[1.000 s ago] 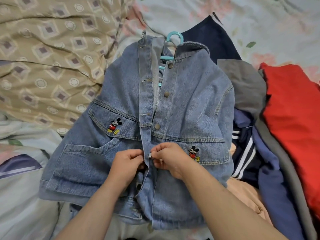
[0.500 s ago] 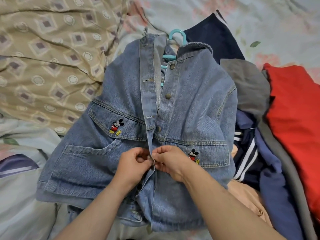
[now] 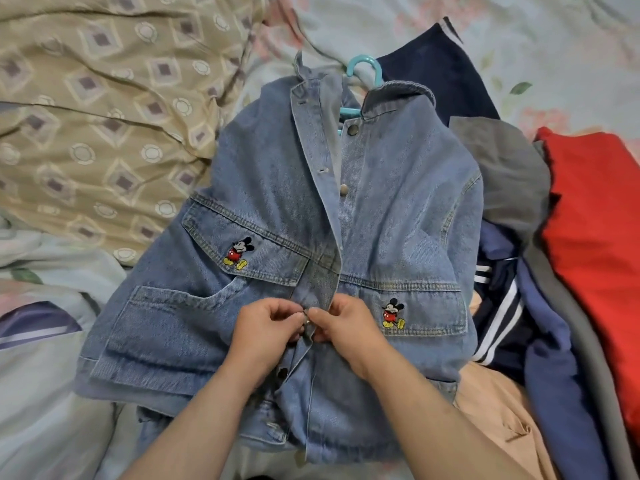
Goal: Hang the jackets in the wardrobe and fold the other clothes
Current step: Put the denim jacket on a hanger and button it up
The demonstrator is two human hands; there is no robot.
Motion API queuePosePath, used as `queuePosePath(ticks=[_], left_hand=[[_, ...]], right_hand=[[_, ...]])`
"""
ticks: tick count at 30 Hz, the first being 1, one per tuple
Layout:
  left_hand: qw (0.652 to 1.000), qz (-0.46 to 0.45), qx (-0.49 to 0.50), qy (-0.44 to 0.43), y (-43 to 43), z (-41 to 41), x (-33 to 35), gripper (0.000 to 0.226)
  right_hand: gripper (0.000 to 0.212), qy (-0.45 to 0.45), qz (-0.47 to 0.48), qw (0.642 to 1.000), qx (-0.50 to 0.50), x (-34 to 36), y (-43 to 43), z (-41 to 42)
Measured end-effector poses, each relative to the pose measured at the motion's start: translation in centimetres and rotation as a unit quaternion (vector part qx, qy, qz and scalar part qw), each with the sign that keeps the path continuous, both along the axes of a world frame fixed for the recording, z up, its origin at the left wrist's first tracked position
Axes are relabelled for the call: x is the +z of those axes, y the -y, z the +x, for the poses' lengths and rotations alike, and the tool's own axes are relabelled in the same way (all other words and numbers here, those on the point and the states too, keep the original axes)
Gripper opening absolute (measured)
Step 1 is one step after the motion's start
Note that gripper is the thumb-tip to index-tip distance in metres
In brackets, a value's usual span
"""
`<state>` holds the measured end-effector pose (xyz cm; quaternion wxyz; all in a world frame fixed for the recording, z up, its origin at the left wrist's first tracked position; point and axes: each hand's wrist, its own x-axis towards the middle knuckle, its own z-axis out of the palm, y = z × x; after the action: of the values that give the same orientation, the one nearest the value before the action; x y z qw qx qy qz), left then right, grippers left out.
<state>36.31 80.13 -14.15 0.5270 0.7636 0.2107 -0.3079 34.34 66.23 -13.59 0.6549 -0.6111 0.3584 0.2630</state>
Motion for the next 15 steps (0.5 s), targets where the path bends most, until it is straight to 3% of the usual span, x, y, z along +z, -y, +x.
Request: queuePosePath(ticks=[6,12,15], left_hand=[[0.999,-0.016,0.02,-0.028,0.4,0.3,-0.3,0.023],[1.0,0.013,0.001,0.016,0.5,-0.6,-0.2,0.025],[1.0,-0.013,0.027,-0.005,0.6,0.0,-0.2,0.018]], right_hand=[[0.014,-0.012,-0.016,1.0,0.006,-0.5,0.0,0.0],[0.007,-0.032,-0.138,0.99,0.023,-1.4,-0.6,0.7],[0.005,-0.035,-0.112,0.993,0.025,-1.3,-0.5,0.7]])
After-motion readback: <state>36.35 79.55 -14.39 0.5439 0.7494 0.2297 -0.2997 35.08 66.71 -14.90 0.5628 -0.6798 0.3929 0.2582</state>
